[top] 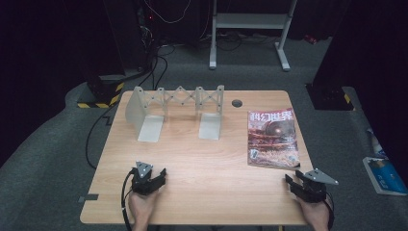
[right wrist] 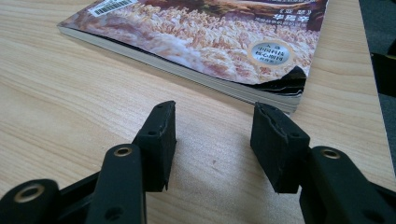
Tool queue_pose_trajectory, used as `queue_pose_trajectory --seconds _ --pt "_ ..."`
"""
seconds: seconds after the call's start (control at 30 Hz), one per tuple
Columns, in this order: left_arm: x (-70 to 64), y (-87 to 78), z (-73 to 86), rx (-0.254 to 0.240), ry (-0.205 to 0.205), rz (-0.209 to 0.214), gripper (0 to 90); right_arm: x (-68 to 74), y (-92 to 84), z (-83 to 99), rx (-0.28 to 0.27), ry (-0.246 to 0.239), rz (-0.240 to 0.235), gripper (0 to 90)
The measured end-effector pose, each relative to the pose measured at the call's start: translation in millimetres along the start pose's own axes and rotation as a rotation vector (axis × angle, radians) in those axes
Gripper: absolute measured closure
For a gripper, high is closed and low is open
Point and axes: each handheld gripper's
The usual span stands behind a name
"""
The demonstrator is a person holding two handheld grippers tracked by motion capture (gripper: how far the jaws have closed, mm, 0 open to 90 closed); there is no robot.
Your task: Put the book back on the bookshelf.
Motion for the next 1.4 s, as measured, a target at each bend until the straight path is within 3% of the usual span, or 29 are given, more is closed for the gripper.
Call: queue_pose_trajectory --seconds 0.07,0.23,0.5,0.67,1.0,1.4 --pt "3.9 -1.6 -0.4 -0.008 -0.032 0.002 37.0 0.0 -0.3 0.2 -0.002 -0.005 0.000 50.2" --pt "-3.5 0.3 0.9 0.002 0.033 -0.043 37.4 0.2 -0.3 0.2 -0.002 -0.006 0.001 50.3" --pt "-1.9 0.2 0.7 0.000 0.020 -0.035 37.2 0.4 -0.5 0.6 -0.008 -0.014 -0.004 51.9" --pt "1.0 -0.5 0.3 -0.003 -0.010 -0.022 37.3 -1.3 -2.1 0.8 -0.005 0.007 -0.023 53.7" --pt "1.1 -0.3 0.4 -0.006 -0.010 -0.023 37.3 -11.2 -8.8 -1.1 -0.011 0.091 -0.030 60.0" --pt "2.0 0.5 -0.1 -0.010 -0.016 -0.020 37.3 -22.7 -8.9 -18.6 -0.052 0.105 -0.007 65.7"
Point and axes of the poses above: each handheld gripper's, and its own axes: y roughly forward along the jaws, z roughly out of its underside, x roughly to its left, and after that the axes turned 8 degrees about -y, right-handed
